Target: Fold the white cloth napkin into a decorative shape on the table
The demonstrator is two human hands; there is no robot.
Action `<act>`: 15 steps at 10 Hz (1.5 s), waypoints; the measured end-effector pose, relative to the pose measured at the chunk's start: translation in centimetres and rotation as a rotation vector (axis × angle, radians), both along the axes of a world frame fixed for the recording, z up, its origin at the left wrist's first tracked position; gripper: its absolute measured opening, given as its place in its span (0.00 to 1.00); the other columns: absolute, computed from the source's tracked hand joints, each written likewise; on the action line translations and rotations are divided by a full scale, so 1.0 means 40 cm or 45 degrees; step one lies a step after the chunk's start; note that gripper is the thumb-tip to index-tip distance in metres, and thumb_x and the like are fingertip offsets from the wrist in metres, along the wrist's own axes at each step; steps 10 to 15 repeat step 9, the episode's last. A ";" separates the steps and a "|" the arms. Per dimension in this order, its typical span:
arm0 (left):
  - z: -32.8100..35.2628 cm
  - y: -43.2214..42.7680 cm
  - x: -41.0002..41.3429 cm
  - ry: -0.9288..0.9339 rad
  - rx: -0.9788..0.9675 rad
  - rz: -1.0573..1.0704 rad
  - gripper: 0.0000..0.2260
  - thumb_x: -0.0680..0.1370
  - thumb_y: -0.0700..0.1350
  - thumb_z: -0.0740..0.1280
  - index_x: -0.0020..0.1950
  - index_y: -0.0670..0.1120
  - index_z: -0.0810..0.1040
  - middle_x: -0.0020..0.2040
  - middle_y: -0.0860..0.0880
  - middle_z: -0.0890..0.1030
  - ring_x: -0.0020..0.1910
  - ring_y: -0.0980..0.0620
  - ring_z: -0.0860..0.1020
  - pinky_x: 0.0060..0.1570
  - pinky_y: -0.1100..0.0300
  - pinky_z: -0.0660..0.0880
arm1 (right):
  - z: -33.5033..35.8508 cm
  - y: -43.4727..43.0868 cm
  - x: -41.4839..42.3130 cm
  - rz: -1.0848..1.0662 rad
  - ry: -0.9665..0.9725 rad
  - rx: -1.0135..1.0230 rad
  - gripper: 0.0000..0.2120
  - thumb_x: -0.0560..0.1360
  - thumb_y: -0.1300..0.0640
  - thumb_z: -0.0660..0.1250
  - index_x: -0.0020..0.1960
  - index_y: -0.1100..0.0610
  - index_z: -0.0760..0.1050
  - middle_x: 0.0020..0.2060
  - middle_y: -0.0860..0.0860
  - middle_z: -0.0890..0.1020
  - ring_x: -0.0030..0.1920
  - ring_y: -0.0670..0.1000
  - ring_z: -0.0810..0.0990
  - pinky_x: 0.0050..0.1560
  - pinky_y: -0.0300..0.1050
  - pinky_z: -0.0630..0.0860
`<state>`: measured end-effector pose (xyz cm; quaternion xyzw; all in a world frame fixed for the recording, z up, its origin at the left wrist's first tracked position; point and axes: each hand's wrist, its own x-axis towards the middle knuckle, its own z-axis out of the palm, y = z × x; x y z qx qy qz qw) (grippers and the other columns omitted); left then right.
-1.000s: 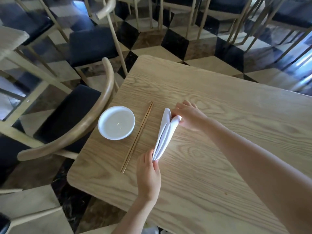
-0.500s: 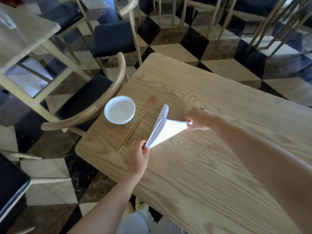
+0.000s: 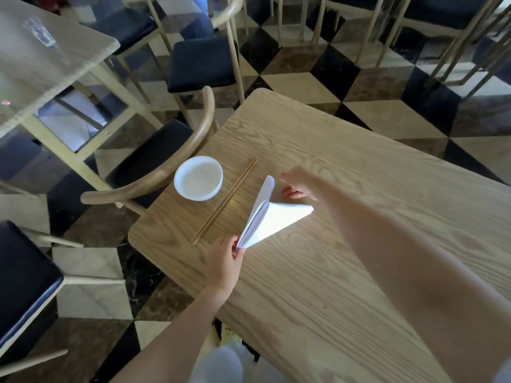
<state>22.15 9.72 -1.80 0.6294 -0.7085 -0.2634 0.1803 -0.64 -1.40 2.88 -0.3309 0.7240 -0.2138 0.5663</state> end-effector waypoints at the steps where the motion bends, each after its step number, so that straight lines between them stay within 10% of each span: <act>1: 0.000 0.002 0.007 0.006 0.020 -0.002 0.10 0.74 0.40 0.70 0.54 0.40 0.78 0.43 0.48 0.77 0.37 0.52 0.76 0.38 0.62 0.73 | -0.031 -0.027 0.049 0.073 -0.027 -0.078 0.10 0.77 0.61 0.63 0.37 0.62 0.72 0.30 0.57 0.75 0.23 0.49 0.77 0.31 0.44 0.77; 3: 0.013 0.006 0.025 -0.019 0.039 -0.031 0.14 0.74 0.45 0.70 0.57 0.41 0.77 0.45 0.48 0.78 0.39 0.53 0.75 0.38 0.65 0.70 | -0.015 -0.049 0.082 0.185 0.056 -0.163 0.14 0.74 0.66 0.62 0.30 0.59 0.69 0.29 0.57 0.75 0.31 0.55 0.75 0.34 0.46 0.72; 6: 0.166 -0.169 -0.010 0.029 -0.166 -0.350 0.15 0.78 0.50 0.63 0.61 0.45 0.73 0.54 0.46 0.78 0.49 0.49 0.77 0.45 0.56 0.76 | 0.032 0.058 -0.034 0.373 0.455 -0.081 0.10 0.78 0.60 0.58 0.51 0.63 0.76 0.37 0.58 0.78 0.35 0.53 0.74 0.32 0.40 0.68; 8: 0.305 -0.285 -0.115 -0.268 0.156 -0.666 0.12 0.80 0.51 0.57 0.53 0.45 0.74 0.56 0.45 0.77 0.53 0.46 0.75 0.48 0.53 0.71 | 0.138 0.135 -0.028 0.563 0.653 0.074 0.21 0.79 0.50 0.57 0.63 0.63 0.73 0.60 0.59 0.77 0.57 0.60 0.78 0.56 0.55 0.77; 15: 0.360 -0.305 -0.150 -0.354 0.294 -0.807 0.14 0.80 0.54 0.56 0.56 0.46 0.73 0.52 0.48 0.75 0.51 0.48 0.74 0.47 0.56 0.68 | 0.181 0.153 -0.006 0.604 0.732 0.113 0.24 0.79 0.46 0.57 0.64 0.63 0.72 0.62 0.59 0.76 0.58 0.60 0.78 0.59 0.56 0.75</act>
